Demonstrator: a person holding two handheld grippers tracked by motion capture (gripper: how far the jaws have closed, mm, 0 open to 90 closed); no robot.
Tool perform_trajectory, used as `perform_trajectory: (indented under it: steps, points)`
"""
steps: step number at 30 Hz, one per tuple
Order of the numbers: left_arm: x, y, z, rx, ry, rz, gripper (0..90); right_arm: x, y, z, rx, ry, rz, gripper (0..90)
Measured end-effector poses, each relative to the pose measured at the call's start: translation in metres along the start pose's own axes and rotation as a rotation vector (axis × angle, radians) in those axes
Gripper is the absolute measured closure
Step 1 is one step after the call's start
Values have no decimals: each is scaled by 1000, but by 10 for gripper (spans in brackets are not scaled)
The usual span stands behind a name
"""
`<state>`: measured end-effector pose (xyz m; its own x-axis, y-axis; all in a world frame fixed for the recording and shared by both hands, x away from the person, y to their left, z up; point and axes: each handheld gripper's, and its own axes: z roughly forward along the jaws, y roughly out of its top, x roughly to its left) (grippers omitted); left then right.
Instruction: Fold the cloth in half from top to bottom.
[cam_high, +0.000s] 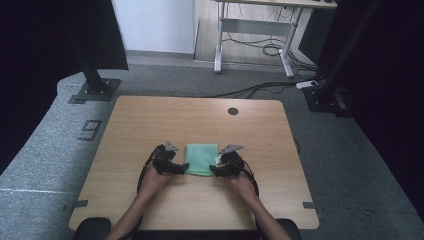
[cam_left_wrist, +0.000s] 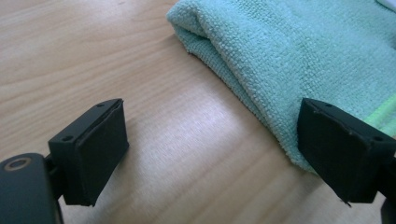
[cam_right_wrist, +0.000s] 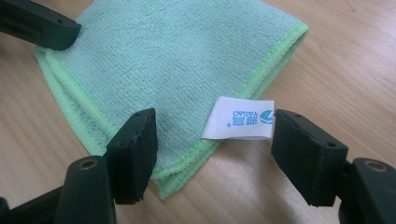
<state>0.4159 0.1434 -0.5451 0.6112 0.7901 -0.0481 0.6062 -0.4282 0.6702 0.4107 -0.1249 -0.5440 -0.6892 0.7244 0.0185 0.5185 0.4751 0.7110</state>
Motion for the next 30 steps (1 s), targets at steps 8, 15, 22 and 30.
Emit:
perform_trajectory:
  steps: [8, 15, 22, 30]
  points:
    - [8, 8, 7, -9, 21, -11, 99, -7, 8, 8, -1, -16, 20, 308]
    - [7, 10, -2, -20, 29, 14, 98, -9, 9, 3, -10, -9, 5, 286]
    - [0, 5, -33, -58, -24, 49, 89, -15, 1, -28, -48, 2, -4, 170]
    - [-8, -33, -53, -14, -41, 86, 16, -24, -34, -59, -34, -7, 23, 61]
